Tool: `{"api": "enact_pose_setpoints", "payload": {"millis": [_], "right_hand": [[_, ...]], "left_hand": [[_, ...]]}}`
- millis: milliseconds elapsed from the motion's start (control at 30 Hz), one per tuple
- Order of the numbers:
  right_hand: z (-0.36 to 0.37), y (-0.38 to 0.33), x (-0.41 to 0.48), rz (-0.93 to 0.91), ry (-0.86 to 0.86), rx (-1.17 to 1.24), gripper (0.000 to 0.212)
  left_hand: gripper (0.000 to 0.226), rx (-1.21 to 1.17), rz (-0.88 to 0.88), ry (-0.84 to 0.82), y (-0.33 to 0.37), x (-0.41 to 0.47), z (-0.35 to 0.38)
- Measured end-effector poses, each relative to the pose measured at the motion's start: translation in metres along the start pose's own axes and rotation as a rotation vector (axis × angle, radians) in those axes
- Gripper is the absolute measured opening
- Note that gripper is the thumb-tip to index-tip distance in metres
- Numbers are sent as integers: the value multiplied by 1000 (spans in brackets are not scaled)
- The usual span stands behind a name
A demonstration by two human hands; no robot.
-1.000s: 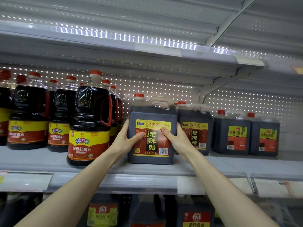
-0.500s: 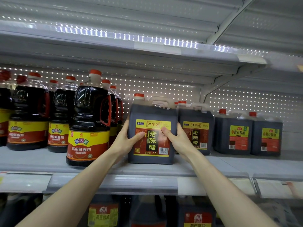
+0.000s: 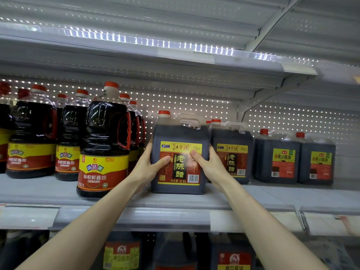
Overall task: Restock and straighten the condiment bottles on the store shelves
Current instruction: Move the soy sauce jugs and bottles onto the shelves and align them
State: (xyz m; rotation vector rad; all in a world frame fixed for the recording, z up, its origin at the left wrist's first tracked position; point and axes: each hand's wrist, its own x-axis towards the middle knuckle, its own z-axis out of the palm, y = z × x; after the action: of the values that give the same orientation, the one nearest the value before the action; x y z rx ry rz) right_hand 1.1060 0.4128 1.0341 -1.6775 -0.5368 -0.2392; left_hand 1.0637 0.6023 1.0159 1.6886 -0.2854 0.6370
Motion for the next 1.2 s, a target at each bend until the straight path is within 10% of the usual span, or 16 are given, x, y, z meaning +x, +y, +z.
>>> {"api": "enact_pose_setpoints", "payload": {"millis": [1200], "right_hand": [[-1,4,4,12,-5,35,56]], "left_hand": [[66,-1,13,-4,-3,0,0]]}}
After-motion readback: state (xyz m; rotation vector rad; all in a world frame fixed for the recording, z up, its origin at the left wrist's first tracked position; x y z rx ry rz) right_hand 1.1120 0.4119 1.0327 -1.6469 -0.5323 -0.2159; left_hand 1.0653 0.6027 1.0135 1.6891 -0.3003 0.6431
